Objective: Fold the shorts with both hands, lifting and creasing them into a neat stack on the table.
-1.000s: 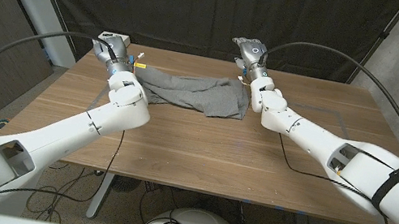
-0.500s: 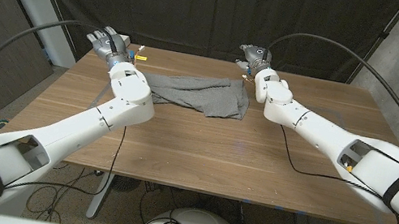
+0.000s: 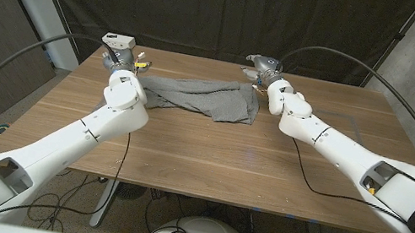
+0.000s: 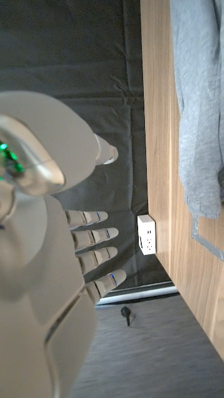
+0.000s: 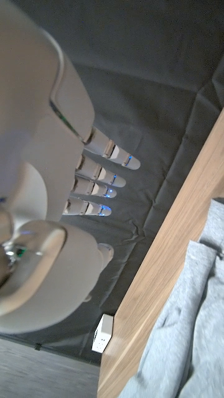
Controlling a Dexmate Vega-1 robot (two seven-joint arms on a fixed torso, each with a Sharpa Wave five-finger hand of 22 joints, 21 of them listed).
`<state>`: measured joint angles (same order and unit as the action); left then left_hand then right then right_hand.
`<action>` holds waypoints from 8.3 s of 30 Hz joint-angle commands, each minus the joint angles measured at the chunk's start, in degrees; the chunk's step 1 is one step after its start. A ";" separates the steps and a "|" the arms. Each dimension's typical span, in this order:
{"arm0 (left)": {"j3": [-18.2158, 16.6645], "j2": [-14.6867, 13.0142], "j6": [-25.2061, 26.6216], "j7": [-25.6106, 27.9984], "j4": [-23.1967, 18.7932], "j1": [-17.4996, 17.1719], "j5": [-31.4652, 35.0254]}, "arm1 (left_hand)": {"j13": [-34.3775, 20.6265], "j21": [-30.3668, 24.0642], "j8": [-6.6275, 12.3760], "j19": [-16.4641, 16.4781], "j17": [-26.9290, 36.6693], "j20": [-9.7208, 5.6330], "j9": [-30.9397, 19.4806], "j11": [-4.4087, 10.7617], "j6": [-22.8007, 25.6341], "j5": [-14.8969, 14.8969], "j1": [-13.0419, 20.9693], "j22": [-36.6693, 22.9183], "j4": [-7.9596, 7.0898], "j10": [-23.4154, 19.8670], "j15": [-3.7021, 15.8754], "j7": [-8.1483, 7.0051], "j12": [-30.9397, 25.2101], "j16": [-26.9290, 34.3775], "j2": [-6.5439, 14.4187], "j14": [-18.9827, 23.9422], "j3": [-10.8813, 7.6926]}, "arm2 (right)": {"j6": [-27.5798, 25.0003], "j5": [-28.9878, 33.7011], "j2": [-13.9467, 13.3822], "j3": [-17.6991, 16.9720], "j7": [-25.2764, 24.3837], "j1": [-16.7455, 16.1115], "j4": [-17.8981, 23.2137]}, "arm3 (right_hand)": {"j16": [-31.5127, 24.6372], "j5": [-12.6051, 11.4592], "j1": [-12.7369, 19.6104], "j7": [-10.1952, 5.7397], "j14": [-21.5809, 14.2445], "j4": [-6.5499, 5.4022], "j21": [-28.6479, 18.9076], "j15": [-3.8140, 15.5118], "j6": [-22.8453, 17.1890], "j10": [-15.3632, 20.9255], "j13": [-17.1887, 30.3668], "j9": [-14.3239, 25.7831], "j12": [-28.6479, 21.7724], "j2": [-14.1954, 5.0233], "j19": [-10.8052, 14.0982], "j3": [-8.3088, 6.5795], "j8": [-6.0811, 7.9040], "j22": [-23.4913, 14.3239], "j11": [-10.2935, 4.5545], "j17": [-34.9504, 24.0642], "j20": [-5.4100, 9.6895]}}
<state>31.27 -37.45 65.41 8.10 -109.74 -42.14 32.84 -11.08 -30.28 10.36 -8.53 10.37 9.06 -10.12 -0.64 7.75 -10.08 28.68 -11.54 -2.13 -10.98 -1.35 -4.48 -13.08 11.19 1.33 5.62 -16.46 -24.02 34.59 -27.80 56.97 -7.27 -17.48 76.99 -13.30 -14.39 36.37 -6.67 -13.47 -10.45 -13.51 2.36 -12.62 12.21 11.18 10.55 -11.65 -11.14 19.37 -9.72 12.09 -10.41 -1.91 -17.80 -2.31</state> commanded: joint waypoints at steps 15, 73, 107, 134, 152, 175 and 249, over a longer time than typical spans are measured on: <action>-13.22 -5.79 -26.71 12.28 -5.26 -12.99 -28.32 | 0.69 4.61 -0.99 -5.57 -0.17 -3.66 0.24 3.32 -19.37 -1.67 -7.64 0.62 -3.63 18.72 0.85 -1.58 3.20 -1.35 6.13 -16.14 0.95 | 11.87 -9.36 -4.05 -10.10 -9.68 -13.34 8.31 | 3.10 0.90 -10.45 2.52 9.39 0.02 2.62 2.27 6.98 -7.70 -0.19 0.21 1.62 -0.15 -5.07 -1.70 -2.06 0.20 -0.43 3.20 2.96; -1.05 -16.66 -12.90 11.54 -9.90 -8.39 -28.62 | 0.75 9.08 2.36 -3.27 -0.45 -0.72 0.25 8.00 -11.87 -7.39 -4.96 0.71 2.07 9.07 1.27 -2.71 -1.14 0.30 -4.71 -12.44 9.12 | 16.74 -5.25 -3.60 -8.46 -7.71 -17.84 9.51 | 2.18 0.40 -15.19 1.68 10.47 0.78 2.49 3.09 7.70 -9.04 -0.57 -0.09 0.71 -0.35 -7.11 -5.40 -1.04 0.45 -2.52 6.42 4.13; 12.27 -15.60 -1.96 8.19 -7.04 1.66 -18.39 | 0.35 9.07 3.41 5.39 -0.42 1.15 0.04 6.10 8.94 -13.34 7.50 0.52 7.84 -9.29 3.31 -3.10 -3.04 1.25 -7.14 0.97 12.22 | 16.09 -3.22 -3.72 -5.87 -4.11 -17.82 7.74 | 1.75 0.59 -13.09 1.22 6.78 2.66 2.04 3.52 3.16 -3.56 -0.53 -0.07 -0.38 0.10 -5.76 -10.90 -0.33 0.49 -2.64 7.53 4.53; 31.29 -11.75 8.77 -0.95 0.60 15.90 -6.67 | -0.10 9.19 5.31 9.27 -0.14 0.93 -0.24 7.86 28.50 -17.53 13.91 0.11 9.18 -23.57 6.30 0.89 -4.49 1.59 -7.82 9.57 16.41 | 15.43 -5.54 -4.22 -6.36 -3.29 -19.74 8.50 | 1.79 1.18 -13.16 1.28 5.66 2.58 2.23 3.52 1.19 -2.27 -0.48 -0.03 -0.24 0.45 -6.10 -12.31 -0.14 0.48 -2.54 7.48 4.65; 46.13 -8.26 14.57 -9.53 7.71 25.53 2.52 | -0.16 9.25 5.04 9.68 -0.15 0.65 -0.26 8.70 29.98 -17.82 15.01 0.09 9.34 -25.18 6.92 0.38 -4.34 1.62 -7.65 10.41 16.92 | 16.08 -6.74 -4.15 -6.34 -2.53 -19.74 7.99 | 1.75 1.57 -13.66 1.39 5.06 2.25 2.20 3.34 0.50 -1.59 -0.46 -0.01 -0.20 0.60 -6.04 -12.70 -0.21 0.47 -2.03 7.39 4.51; 49.95 -3.55 14.40 -8.70 16.93 25.98 9.97 | -0.20 7.03 4.04 16.67 -0.48 -3.77 -0.11 11.56 41.06 -13.56 28.18 -0.23 11.06 -36.48 12.78 -4.54 -4.03 1.92 1.87 18.96 12.04 | 16.23 -8.49 -3.89 -5.41 1.84 -18.04 6.26 | 1.57 2.28 -15.17 2.66 3.54 1.54 1.88 2.48 -2.14 0.34 -0.42 0.03 -0.32 1.08 -5.03 -13.11 0.07 0.44 -0.29 7.21 3.76; 16.92 -9.31 -22.72 -7.11 16.89 7.60 65.86 | -6.42 0.37 9.73 23.09 1.92 -8.96 -3.61 13.19 60.67 -4.25 45.20 -1.57 9.38 -50.49 14.24 -7.41 -4.26 2.66 6.20 34.53 3.39 | 18.14 -10.15 -3.75 -4.66 5.20 -16.07 3.46 | 1.73 2.61 -18.74 3.79 -1.91 1.40 1.93 2.65 -10.64 8.05 -0.33 0.01 -0.62 0.91 -3.25 -15.14 0.21 0.41 1.14 7.35 3.96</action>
<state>54.93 -47.56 49.52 -0.47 -92.14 -32.85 94.26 -17.23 -29.65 19.53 14.52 12.13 0.38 -13.47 12.49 68.37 -13.81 73.99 -12.93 7.44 -61.38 3.68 -11.87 -17.40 13.93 8.04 39.58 -13.09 -5.60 24.48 -32.14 52.14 -2.14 -33.94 81.16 -11.80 -11.81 17.95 -3.09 -15.35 -8.93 -11.53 2.36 -22.83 19.86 10.55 10.38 -12.46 -10.26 15.48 -24.37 12.60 -9.73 -0.72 -10.35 1.91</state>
